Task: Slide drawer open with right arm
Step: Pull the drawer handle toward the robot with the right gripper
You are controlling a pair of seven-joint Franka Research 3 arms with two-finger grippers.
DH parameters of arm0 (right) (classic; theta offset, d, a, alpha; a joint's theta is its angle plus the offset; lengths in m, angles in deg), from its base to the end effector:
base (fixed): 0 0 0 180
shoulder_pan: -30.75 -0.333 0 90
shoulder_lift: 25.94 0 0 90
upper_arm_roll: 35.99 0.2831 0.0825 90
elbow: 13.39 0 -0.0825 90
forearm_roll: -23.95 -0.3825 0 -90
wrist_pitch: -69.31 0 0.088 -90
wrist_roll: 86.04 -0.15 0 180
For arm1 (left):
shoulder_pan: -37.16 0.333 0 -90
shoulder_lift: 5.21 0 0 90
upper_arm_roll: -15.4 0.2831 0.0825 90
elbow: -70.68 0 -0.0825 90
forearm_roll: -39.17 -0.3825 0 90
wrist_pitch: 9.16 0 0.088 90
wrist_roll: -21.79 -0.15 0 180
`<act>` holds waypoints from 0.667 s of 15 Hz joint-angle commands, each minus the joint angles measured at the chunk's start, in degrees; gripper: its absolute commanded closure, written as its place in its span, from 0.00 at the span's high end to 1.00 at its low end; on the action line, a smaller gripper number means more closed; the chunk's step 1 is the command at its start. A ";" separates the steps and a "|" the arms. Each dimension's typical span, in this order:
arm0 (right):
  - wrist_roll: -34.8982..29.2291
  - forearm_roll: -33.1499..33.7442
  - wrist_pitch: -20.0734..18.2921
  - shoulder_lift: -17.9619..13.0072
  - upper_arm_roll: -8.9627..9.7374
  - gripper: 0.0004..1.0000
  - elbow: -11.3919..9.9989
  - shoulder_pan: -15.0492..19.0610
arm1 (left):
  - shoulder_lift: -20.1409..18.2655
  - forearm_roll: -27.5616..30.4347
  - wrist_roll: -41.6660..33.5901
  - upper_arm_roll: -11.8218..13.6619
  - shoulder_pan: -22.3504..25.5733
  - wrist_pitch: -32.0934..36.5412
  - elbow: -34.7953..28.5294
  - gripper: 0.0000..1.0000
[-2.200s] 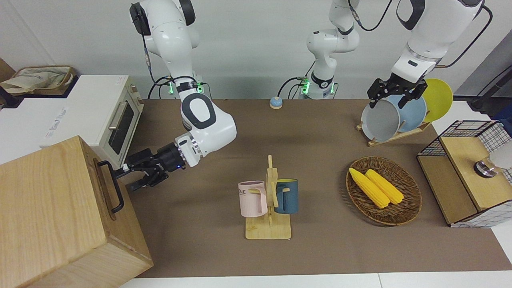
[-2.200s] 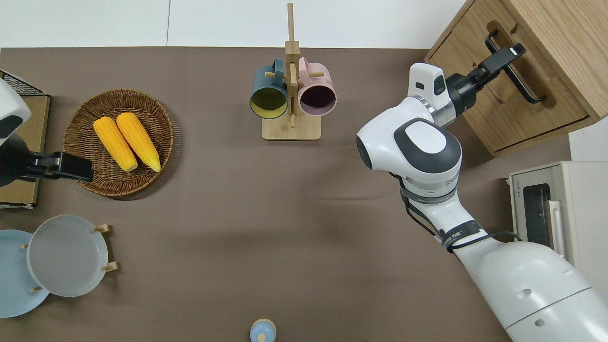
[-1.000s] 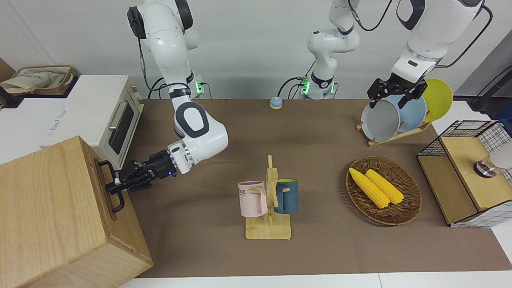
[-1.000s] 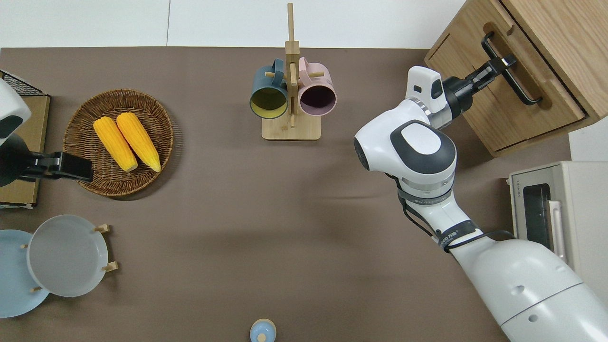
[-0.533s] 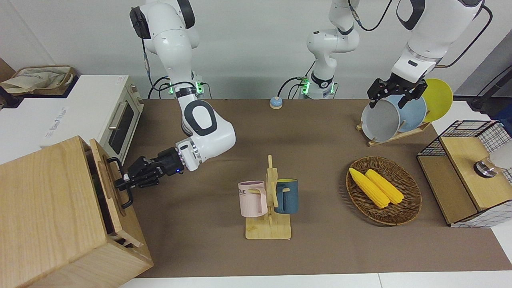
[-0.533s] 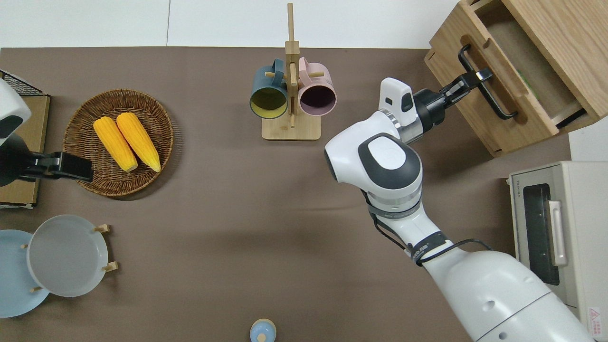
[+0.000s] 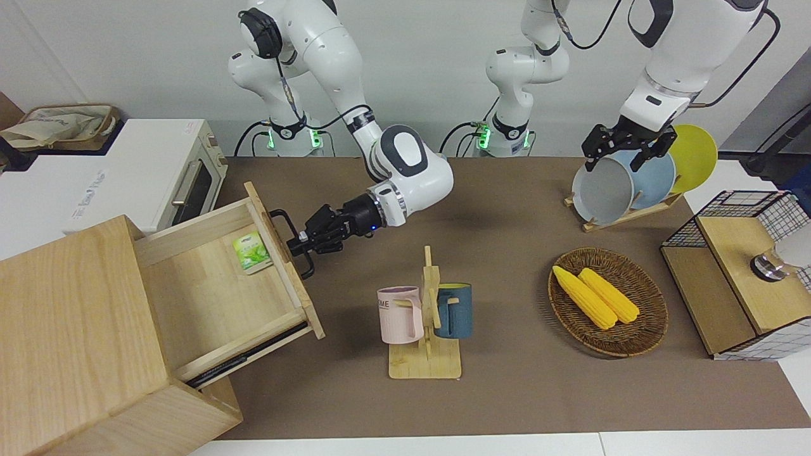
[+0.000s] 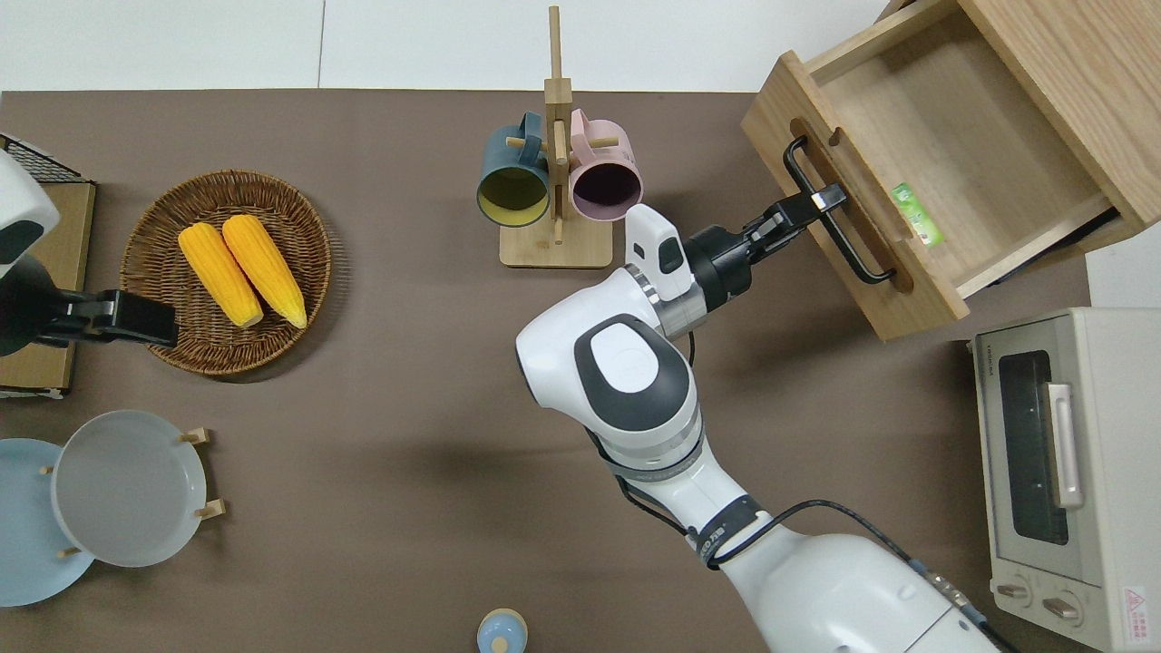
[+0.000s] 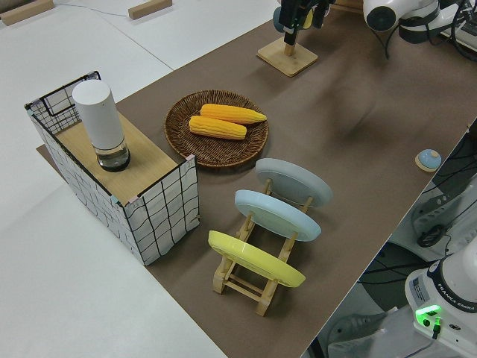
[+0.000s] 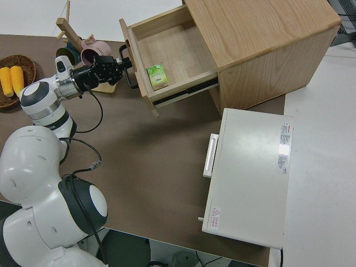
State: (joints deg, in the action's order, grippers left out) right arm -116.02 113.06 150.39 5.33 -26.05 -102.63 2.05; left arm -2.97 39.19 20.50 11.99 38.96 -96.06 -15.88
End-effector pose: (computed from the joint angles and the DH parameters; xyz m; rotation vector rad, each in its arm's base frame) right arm 0.6114 0.2568 0.3642 1.5545 0.4128 0.3849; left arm 0.5569 -0.0152 0.5504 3.1376 -0.0794 -0.0519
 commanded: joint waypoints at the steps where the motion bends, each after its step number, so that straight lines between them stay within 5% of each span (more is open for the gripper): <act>1: 1.94 -0.51 0.48 -0.69 -0.09 0.00 1.61 -2.15 | 0.65 -0.98 -0.55 -0.37 0.22 1.13 1.49 0.99; 10: 1.94 -0.51 0.13 -0.69 -0.27 0.00 1.61 -4.44 | 0.65 -0.98 -0.55 -0.37 0.22 1.13 1.40 0.99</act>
State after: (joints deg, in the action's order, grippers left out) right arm -116.02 111.86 149.79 5.25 -26.07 -102.32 -0.63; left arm -2.97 39.19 20.50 11.99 38.96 -96.06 -15.88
